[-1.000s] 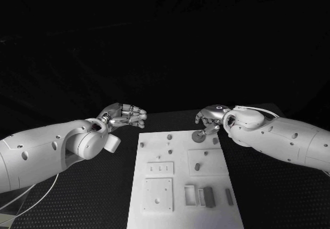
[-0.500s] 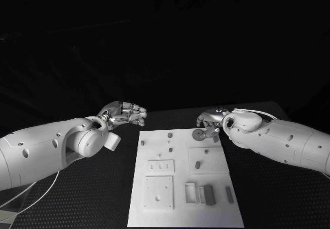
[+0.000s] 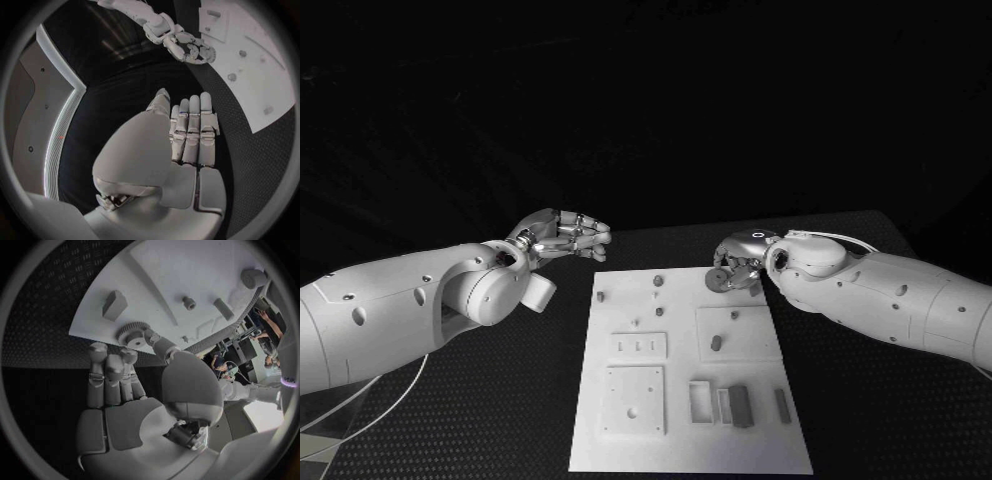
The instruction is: Assemble the parts on the task board
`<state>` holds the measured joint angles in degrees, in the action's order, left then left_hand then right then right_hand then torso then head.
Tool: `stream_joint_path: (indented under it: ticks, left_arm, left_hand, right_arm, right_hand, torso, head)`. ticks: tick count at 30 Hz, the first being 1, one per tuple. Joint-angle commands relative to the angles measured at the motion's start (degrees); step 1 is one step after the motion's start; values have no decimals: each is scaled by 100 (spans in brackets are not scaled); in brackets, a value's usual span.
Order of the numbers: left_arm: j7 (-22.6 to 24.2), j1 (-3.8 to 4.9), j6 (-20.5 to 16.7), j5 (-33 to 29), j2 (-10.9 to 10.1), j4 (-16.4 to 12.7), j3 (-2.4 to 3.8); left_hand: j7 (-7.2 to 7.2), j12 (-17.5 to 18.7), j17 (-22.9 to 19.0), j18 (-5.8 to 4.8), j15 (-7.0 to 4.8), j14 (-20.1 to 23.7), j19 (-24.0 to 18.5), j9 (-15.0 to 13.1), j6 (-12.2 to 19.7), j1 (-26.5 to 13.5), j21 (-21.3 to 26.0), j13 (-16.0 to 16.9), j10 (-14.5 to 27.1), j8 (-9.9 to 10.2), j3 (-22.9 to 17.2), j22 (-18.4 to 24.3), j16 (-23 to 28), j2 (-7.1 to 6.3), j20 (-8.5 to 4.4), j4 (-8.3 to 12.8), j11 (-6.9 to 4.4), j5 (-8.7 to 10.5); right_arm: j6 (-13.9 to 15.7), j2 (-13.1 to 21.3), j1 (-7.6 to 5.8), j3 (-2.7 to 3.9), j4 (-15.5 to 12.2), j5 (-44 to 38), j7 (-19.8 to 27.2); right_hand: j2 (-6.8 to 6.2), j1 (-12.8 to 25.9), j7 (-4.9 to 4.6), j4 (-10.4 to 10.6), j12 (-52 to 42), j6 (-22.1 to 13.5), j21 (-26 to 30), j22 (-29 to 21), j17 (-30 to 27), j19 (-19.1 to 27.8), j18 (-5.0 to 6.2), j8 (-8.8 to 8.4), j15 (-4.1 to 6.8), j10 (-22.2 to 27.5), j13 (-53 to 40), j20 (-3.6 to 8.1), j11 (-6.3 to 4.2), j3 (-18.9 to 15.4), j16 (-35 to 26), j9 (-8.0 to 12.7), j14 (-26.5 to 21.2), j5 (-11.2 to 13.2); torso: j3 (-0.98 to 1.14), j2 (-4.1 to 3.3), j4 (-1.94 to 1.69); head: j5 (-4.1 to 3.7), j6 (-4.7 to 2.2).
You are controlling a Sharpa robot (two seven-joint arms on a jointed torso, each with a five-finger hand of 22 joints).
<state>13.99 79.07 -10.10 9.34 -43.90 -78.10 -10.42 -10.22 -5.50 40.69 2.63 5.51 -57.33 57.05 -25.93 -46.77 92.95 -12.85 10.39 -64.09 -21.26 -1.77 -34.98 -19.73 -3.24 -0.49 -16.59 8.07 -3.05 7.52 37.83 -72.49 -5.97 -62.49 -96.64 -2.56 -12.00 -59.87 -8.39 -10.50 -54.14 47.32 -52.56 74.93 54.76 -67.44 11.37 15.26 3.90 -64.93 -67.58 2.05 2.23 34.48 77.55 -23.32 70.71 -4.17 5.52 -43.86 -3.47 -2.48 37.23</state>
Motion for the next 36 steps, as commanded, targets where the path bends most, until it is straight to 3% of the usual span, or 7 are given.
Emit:
stream_joint_path:
  ticks: [1,11,17,23,28,36]
  left_arm:
    - [73,0,95,10,12,-3,5]
    - [70,-4,102,10,26,12,5]
    - [66,-6,98,10,22,12,5]
    - [66,-6,98,10,20,11,5]
    - [67,-9,89,10,27,17,5]
    - [61,-9,96,5,30,14,5]
  left_hand:
    - [-16,20,10,68,-11,-38,34,8,-35,-32,22,9,-29,35,36,8,31,13,18,-4,-5,-15]
    - [-18,26,14,68,-11,-39,34,9,-34,-34,24,10,-30,37,41,9,37,16,18,-4,-4,-15]
    - [-19,29,16,68,-11,-39,34,9,-33,-35,25,12,-31,37,44,9,39,19,18,-4,-4,-16]
    - [-20,32,18,68,-11,-39,34,9,-33,-34,26,12,-31,38,46,9,42,19,18,-3,-4,-16]
    - [-21,35,19,68,-11,-40,34,9,-32,-33,27,13,-31,39,48,9,44,21,18,-3,-3,-16]
    - [-23,42,23,68,-12,-41,35,10,-28,-31,29,14,-29,43,53,9,48,20,18,-2,-2,-16]
  right_arm:
    - [-88,-11,12,-3,21,-64,54]
    - [-141,-49,39,-18,118,-60,85]
    - [-154,-78,67,-34,134,-58,95]
    - [-163,-91,88,-59,142,-124,61]
    - [-288,-125,114,-100,171,-199,41]
    - [-347,-158,131,-159,179,-200,70]
  right_hand:
    - [106,-10,11,9,-22,67,-20,119,-9,-1,363,45,49,-26,14,39,-46,-27,27,-17,17,-14]
    - [273,-32,27,-69,-28,155,-40,118,-22,10,363,107,66,-44,41,48,-62,-64,38,-46,27,-13]
    - [325,-26,31,-93,-31,174,-47,118,-25,12,363,120,70,-50,49,49,-67,-78,42,-52,30,-14]
    - [369,-32,44,-149,-39,249,-61,118,-31,11,363,163,79,-69,62,53,-78,-96,52,-70,41,-15]
    - [416,-37,44,-177,-39,286,-67,117,-36,11,363,182,81,-77,72,55,-79,-97,54,-77,44,-17]
    - [467,-35,47,-218,-36,309,-71,115,-42,19,363,190,83,-81,85,55,-82,-101,54,-77,43,-17]
  torso:
    - [-3,-1,-1]
    - [-9,-3,13]
    - [-6,-5,7]
    - [-16,-6,-3]
    - [-13,-4,4]
    - [-9,-7,4]
  head:
    - [15,19]
    - [31,45]
    - [34,69]
    - [32,86]
    - [8,92]
    - [37,125]
